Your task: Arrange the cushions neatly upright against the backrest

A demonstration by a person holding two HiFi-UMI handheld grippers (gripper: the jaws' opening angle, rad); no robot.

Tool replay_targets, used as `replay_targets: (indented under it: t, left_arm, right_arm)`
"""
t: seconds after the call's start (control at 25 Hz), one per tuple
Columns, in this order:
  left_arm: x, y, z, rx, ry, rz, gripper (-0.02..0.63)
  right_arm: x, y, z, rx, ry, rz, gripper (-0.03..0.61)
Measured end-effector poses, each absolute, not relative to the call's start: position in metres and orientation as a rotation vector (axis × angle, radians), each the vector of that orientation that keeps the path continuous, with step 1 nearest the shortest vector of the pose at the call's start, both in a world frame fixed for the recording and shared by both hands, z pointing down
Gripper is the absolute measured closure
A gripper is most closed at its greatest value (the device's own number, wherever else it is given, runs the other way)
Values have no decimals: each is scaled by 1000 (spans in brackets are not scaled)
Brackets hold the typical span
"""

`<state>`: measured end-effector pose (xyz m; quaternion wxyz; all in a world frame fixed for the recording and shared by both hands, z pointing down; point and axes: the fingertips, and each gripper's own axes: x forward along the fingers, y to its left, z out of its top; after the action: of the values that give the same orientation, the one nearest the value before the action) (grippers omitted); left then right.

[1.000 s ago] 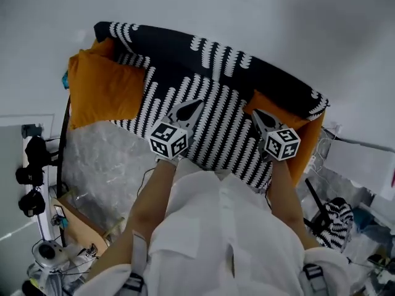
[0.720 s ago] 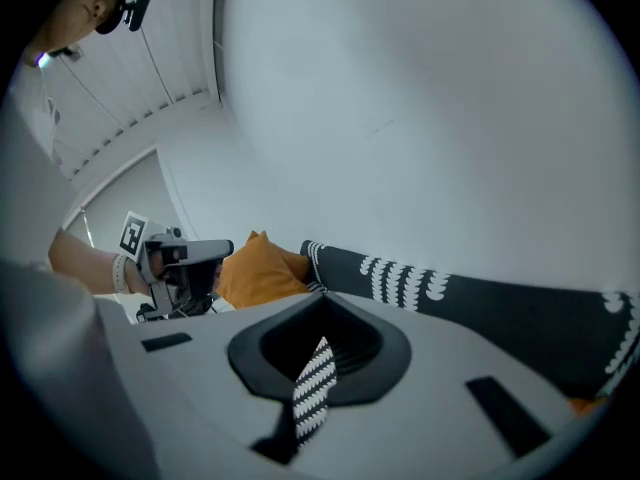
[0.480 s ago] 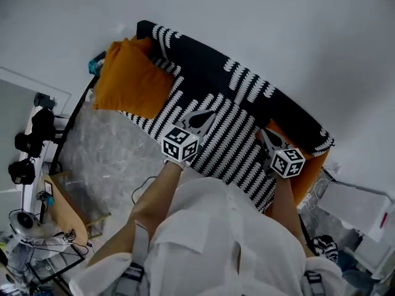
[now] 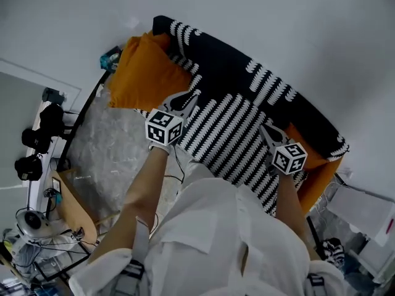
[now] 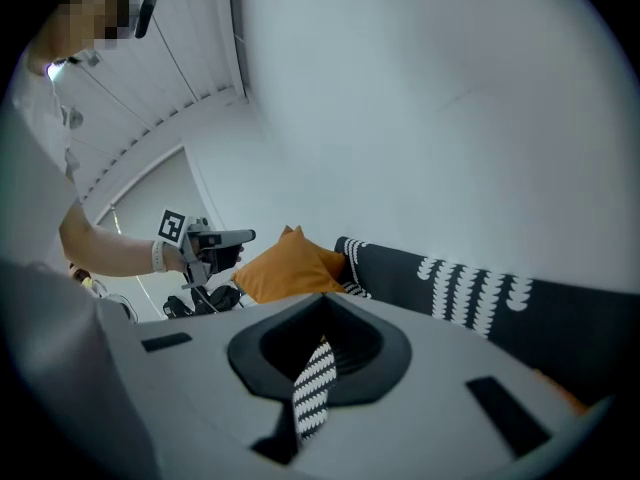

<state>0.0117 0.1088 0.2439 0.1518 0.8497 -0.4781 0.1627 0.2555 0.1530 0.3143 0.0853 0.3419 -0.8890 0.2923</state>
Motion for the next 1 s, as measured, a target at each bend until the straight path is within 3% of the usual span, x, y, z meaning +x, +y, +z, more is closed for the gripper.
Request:
replay_targets:
  t: [0.44, 0.76, 1.0]
  left_arm:
    - [-181, 8, 270, 2316, -1524, 788, 417]
    - [-256, -35, 296, 2251, -1462, 1126, 313]
    - [-306, -45, 328, 2037, -1427, 1395, 250]
  right_arm:
    - [88, 88, 331, 953, -2676, 916, 568]
    - [-22, 50, 333, 909, -2726, 949, 568]
    - [-53, 47, 332, 888, -2724, 955, 566]
